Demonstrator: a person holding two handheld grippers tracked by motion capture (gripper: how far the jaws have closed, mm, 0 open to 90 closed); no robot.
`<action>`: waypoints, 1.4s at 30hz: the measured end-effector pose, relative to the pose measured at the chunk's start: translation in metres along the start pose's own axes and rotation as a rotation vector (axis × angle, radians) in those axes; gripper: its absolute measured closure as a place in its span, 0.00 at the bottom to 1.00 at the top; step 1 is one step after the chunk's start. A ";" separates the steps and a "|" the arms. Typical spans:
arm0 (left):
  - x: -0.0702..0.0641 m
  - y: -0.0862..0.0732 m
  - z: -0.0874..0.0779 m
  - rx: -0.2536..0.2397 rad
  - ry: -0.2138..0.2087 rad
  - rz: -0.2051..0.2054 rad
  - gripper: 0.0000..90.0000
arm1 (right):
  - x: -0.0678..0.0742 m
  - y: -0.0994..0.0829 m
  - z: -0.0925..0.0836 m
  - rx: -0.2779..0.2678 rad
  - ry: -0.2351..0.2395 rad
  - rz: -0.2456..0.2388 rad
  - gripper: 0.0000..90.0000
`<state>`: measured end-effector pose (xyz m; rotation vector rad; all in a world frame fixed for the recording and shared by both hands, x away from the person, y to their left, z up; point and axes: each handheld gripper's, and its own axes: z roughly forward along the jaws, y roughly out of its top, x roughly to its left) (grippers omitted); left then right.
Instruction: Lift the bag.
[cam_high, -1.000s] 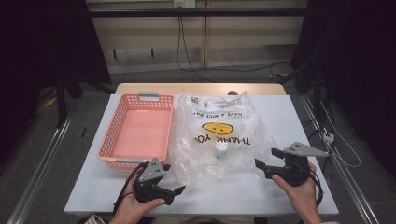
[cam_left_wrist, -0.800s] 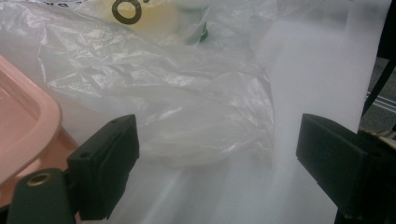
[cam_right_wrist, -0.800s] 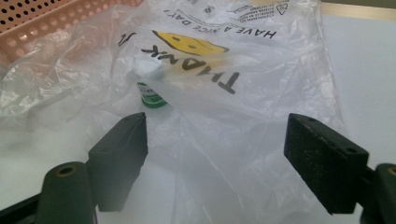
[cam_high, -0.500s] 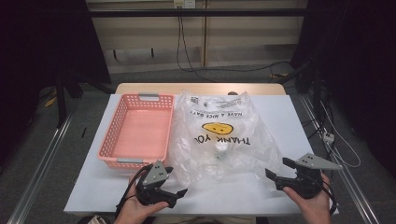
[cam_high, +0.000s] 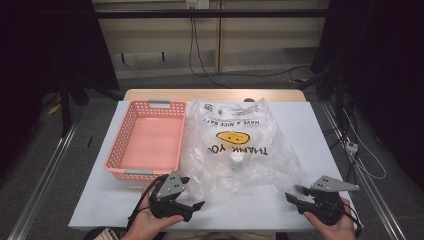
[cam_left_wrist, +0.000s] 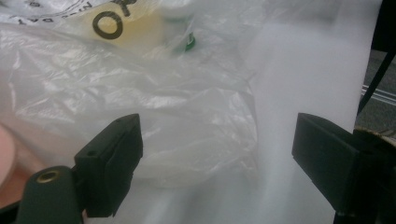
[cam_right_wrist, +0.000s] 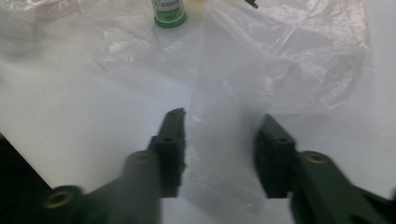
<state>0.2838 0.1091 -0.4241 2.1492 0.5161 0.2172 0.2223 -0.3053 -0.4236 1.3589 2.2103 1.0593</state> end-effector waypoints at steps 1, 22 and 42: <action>-0.001 0.000 0.003 -0.003 -0.009 -0.002 0.18 | 0.000 0.000 0.001 0.010 -0.001 0.004 0.71; 0.010 -0.009 0.035 0.187 0.008 0.017 0.84 | -0.005 -0.003 0.012 0.045 0.056 0.047 1.00; 0.024 0.003 0.000 0.037 -0.036 -0.078 0.99 | -0.011 0.014 0.013 -0.066 0.141 0.069 1.00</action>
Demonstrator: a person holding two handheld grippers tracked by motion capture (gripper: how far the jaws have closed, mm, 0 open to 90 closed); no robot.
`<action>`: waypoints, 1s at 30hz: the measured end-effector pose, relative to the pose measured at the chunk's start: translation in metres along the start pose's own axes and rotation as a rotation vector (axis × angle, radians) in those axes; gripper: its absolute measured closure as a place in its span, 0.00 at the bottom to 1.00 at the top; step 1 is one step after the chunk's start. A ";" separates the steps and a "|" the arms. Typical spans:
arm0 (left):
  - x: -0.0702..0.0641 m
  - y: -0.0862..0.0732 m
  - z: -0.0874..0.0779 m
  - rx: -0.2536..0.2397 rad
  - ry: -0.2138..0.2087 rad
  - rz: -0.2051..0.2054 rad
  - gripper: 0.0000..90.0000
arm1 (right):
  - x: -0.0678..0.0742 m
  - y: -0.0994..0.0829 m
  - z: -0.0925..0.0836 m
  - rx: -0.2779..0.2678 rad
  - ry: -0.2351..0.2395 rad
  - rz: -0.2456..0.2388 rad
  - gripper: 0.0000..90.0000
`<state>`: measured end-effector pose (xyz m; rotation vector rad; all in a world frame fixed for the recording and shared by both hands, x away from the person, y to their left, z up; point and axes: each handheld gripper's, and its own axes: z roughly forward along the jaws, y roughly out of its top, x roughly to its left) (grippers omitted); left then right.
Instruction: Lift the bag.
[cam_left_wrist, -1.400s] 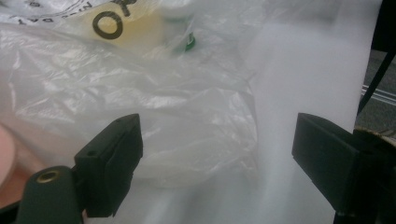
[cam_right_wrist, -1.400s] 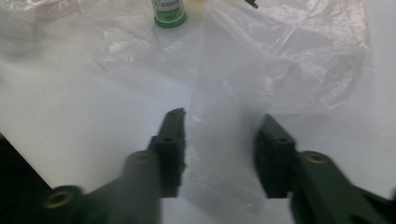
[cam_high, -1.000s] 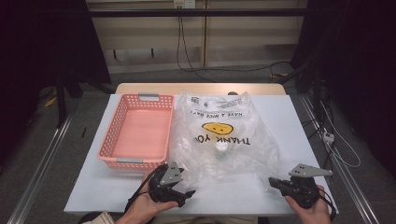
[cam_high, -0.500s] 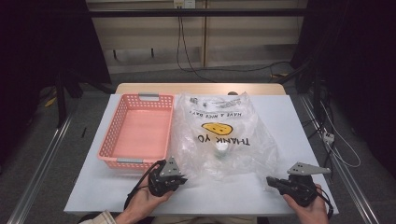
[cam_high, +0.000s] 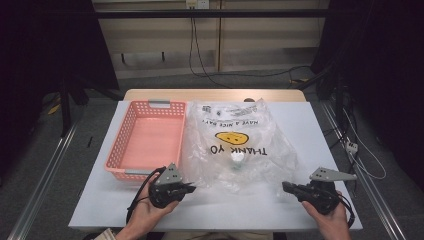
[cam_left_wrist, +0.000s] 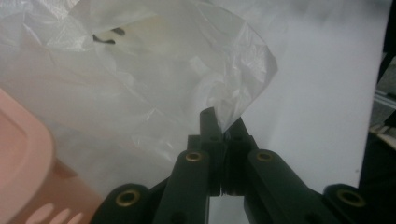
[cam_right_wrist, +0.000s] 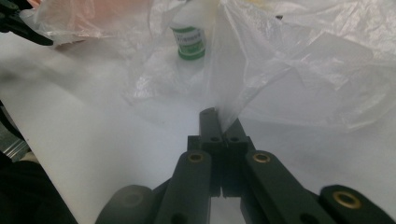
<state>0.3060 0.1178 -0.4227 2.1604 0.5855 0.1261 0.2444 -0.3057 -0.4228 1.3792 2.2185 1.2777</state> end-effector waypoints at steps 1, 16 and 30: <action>0.000 0.003 -0.002 -0.005 0.003 0.004 0.99 | 0.000 0.002 -0.001 -0.007 -0.002 0.000 1.00; 0.020 0.049 -0.025 -0.160 0.002 -0.024 1.00 | -0.012 0.050 -0.023 -0.139 -0.025 -0.020 1.00; 0.039 0.089 -0.059 -0.303 0.061 -0.023 1.00 | -0.018 0.097 -0.030 -0.249 -0.040 -0.052 1.00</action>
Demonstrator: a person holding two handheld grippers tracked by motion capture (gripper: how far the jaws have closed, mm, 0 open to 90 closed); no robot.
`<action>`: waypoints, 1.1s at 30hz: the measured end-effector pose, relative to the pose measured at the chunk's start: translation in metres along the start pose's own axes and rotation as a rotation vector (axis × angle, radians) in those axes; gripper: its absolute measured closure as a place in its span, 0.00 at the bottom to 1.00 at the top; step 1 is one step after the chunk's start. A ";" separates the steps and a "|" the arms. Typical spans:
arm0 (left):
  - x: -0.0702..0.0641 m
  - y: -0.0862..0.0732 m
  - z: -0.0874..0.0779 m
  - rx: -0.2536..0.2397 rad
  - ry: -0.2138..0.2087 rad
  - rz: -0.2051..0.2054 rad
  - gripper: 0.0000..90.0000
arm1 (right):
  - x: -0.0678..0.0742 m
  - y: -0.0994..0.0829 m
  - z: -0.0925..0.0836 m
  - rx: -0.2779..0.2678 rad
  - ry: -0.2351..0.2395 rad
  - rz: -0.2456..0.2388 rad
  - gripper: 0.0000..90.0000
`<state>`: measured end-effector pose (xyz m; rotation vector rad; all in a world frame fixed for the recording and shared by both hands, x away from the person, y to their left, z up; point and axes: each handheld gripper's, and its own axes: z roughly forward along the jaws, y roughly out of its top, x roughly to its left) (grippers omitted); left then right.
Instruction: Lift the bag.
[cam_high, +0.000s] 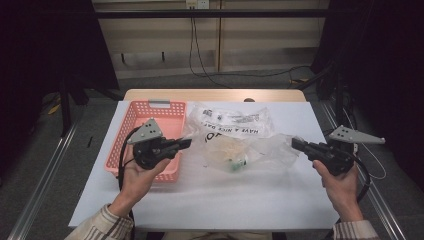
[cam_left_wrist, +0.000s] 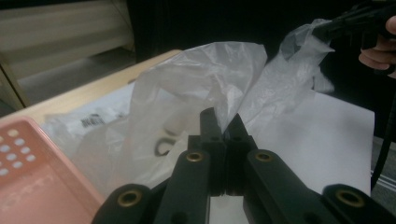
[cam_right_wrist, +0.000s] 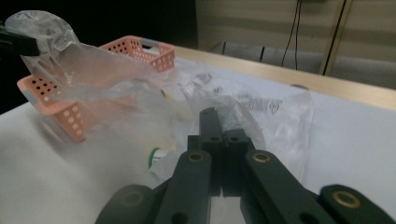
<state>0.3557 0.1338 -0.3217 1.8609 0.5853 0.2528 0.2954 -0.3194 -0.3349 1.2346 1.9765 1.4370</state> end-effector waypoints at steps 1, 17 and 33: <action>0.001 0.003 -0.002 -0.009 0.004 0.001 1.00 | 0.000 0.005 0.000 -0.010 -0.001 -0.005 1.00; 0.023 0.059 -0.020 -0.093 0.110 0.013 1.00 | -0.002 0.084 -0.001 -0.157 -0.014 -0.041 1.00; 0.033 0.116 -0.034 -0.178 0.167 0.040 1.00 | 0.002 0.159 -0.002 -0.244 -0.037 -0.088 1.00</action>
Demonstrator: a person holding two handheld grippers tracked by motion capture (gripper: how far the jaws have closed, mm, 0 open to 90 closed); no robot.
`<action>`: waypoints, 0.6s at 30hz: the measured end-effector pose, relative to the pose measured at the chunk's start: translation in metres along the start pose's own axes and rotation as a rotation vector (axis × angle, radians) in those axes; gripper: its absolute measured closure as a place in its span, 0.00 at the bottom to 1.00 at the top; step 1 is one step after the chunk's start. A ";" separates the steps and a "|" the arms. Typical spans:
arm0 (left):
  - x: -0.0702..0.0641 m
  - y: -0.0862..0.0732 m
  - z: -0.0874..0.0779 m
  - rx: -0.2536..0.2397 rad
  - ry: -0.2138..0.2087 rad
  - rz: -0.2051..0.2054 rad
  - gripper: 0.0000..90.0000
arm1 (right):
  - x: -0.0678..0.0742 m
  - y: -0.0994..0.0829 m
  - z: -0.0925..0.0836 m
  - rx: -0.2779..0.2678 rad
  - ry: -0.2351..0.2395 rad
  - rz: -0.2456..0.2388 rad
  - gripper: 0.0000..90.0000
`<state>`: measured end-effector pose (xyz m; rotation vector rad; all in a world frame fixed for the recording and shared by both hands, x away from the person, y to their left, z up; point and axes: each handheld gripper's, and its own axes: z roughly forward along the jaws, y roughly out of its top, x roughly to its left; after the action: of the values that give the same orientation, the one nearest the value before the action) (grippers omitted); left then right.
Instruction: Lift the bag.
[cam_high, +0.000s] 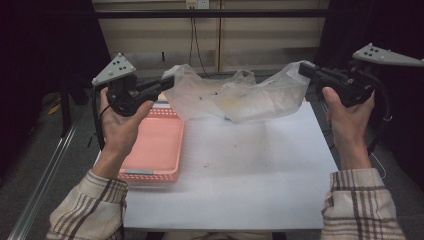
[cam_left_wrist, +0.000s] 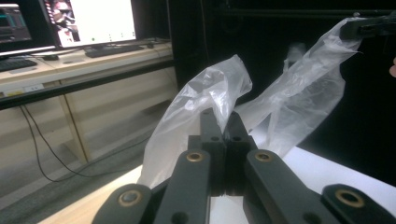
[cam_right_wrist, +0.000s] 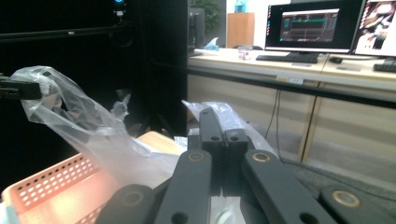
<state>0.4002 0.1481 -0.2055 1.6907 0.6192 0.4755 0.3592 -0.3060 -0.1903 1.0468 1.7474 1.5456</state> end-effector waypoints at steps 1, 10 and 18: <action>0.001 0.004 0.000 -0.012 0.006 -0.010 1.00 | 0.000 0.005 0.001 -0.007 -0.003 -0.004 1.00; 0.014 0.017 0.005 -0.034 0.032 -0.049 1.00 | -0.012 0.032 0.020 0.012 -0.048 0.003 1.00; 0.005 0.038 0.002 -0.059 0.029 -0.024 1.00 | -0.020 0.050 0.030 -0.012 -0.043 0.029 1.00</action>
<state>0.4110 0.1442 -0.1686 1.6214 0.6400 0.4976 0.4032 -0.3056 -0.1475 1.0953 1.6987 1.5379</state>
